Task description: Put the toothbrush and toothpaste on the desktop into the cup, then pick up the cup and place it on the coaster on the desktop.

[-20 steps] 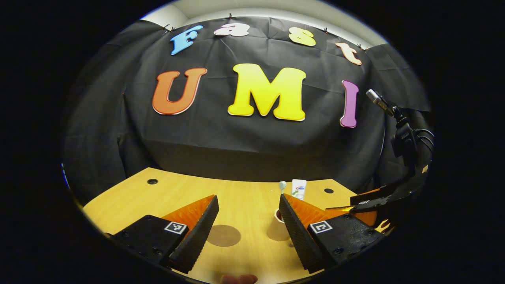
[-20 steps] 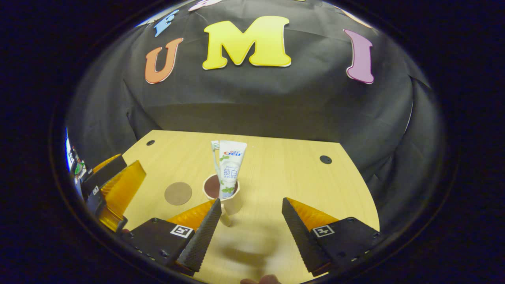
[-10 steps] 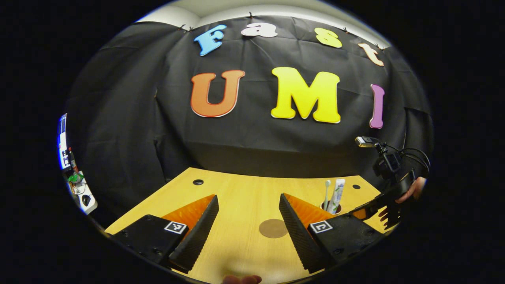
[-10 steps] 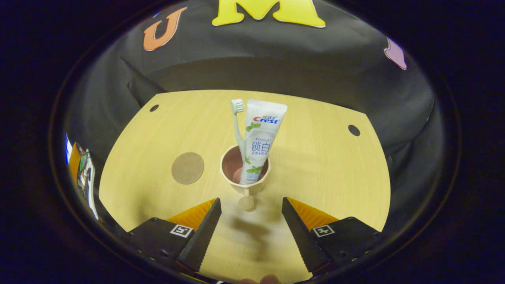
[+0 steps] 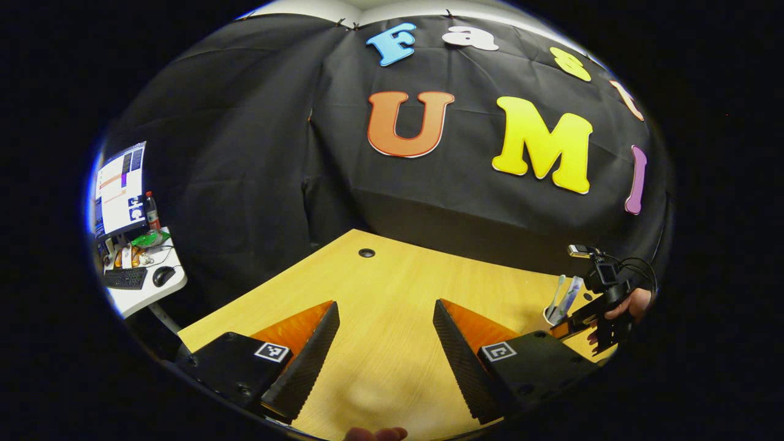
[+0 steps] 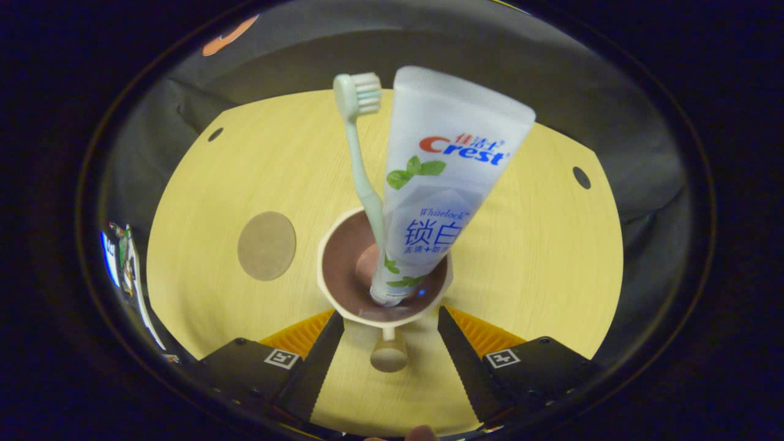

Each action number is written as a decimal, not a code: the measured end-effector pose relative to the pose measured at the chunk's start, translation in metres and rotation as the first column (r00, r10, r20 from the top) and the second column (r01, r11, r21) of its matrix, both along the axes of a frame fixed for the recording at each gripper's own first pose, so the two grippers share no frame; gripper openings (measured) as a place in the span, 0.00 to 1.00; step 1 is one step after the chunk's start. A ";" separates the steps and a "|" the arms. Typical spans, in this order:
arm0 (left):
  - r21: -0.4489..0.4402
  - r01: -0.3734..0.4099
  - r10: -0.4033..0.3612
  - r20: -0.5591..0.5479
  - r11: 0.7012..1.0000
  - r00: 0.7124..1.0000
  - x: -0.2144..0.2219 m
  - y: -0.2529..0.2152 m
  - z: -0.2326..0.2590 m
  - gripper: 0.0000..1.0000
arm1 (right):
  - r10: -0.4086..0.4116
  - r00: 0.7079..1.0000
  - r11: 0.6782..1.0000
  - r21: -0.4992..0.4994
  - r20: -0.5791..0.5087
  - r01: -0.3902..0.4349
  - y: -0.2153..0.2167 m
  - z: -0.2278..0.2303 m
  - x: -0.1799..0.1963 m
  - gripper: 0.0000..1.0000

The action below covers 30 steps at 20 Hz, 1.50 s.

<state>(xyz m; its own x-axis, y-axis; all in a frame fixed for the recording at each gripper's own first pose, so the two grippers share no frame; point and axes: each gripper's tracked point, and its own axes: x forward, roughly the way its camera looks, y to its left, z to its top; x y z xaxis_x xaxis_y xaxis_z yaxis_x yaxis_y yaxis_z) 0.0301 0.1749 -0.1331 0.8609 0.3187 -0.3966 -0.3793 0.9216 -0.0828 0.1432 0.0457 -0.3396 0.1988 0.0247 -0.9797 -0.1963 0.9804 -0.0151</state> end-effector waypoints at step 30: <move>0.000 -0.068 0.068 -0.034 0.998 0.997 -0.075 0.021 0.000 0.98 | 0.173 0.985 0.985 0.028 0.005 -0.173 0.054 0.001 0.003 0.18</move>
<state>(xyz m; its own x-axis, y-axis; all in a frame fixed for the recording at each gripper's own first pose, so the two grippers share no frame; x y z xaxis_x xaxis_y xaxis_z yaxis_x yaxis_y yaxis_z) -0.0447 0.1958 -0.1327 0.8234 0.3756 -0.4255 -0.4435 0.8936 -0.0695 0.1460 0.0992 -0.3390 0.1916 0.0870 -0.9776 -0.3630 0.9317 0.0118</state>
